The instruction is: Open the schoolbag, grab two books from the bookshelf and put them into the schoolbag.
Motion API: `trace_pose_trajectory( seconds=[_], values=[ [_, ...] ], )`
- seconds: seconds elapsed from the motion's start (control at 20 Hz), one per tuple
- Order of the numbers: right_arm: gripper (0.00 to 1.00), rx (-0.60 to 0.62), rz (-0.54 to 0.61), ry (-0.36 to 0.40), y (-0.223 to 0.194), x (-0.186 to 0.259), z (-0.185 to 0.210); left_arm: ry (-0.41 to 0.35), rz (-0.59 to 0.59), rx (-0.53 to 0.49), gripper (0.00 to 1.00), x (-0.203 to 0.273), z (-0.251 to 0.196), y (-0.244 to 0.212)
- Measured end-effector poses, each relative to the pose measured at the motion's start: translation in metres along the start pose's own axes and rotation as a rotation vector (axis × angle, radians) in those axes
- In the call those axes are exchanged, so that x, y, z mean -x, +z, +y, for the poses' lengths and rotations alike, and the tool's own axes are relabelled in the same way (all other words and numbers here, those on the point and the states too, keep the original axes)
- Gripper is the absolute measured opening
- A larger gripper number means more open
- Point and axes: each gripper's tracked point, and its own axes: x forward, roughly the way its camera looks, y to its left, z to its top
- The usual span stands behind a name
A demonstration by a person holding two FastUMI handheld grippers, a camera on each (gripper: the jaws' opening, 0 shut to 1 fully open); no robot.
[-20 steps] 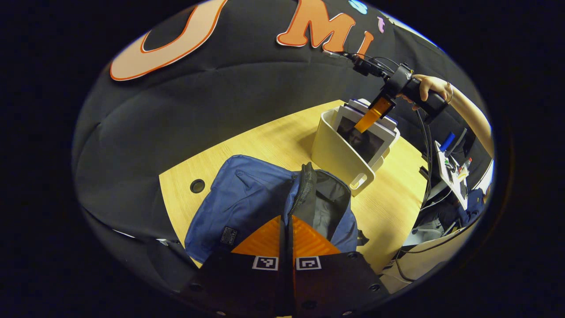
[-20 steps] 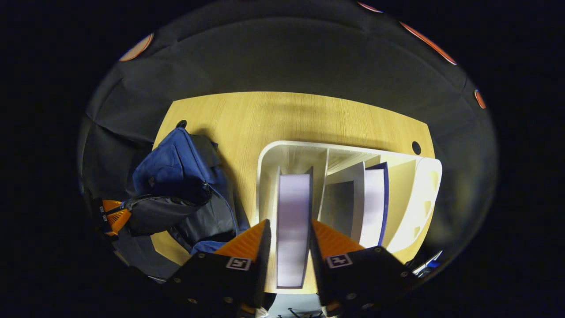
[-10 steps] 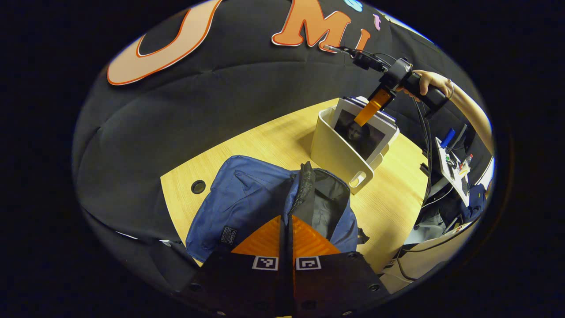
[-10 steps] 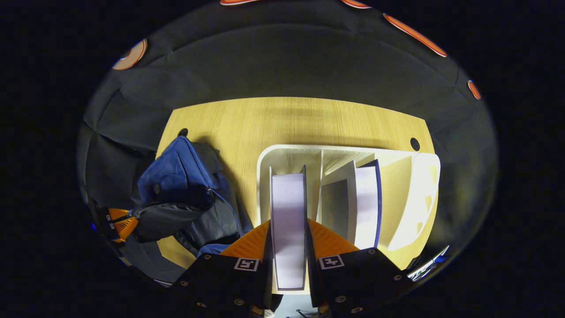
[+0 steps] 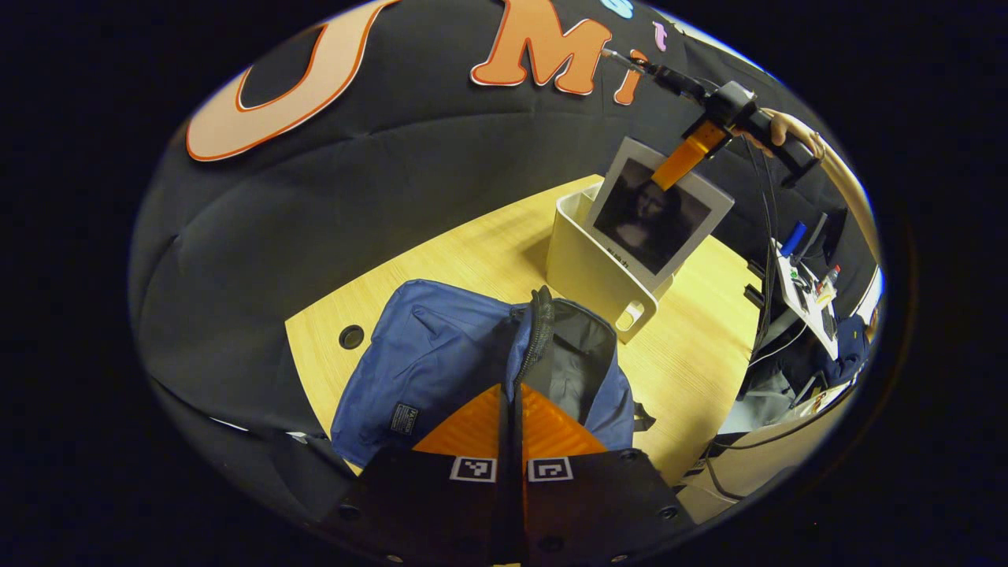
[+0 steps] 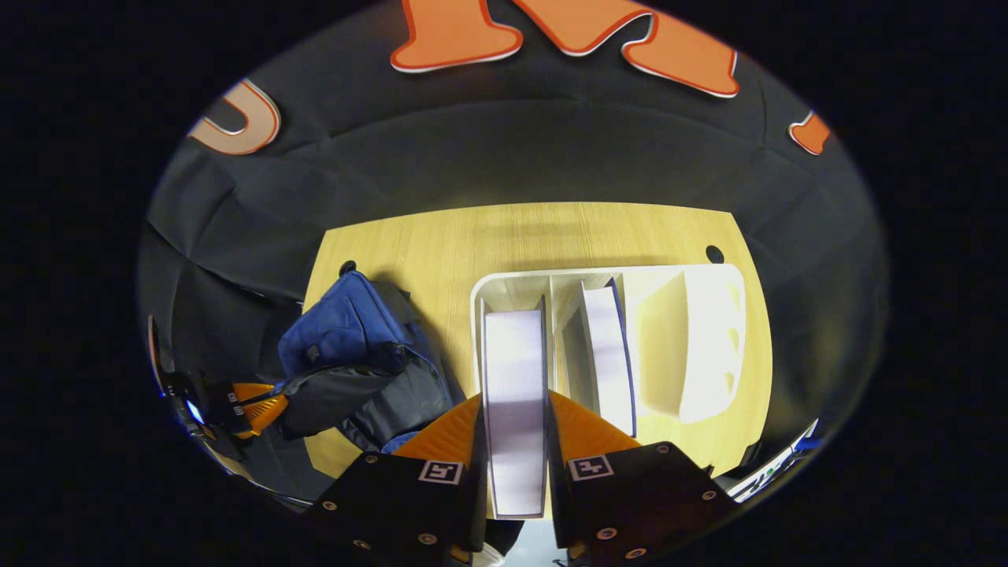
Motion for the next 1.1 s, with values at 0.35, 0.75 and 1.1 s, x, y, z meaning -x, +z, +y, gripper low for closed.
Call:
trace_pose_trajectory(
  seconds=[0.35, 0.75, 1.1],
  values=[
    [0.32, -0.002, -0.146, 0.004, 0.004, 0.088, 0.0, -0.007, -0.004, 0.004, 0.0, 0.001, -0.005, -0.006],
    [0.31, -0.103, -0.229, 0.235, -0.027, 0.138, 0.054, 0.019, -0.022, 0.002, 0.01, 0.004, -0.002, -0.001],
    [0.31, -0.191, -0.183, 0.355, -0.076, 0.099, 0.082, 0.002, -0.006, -0.024, 0.01, 0.006, -0.006, -0.001]
  ],
)
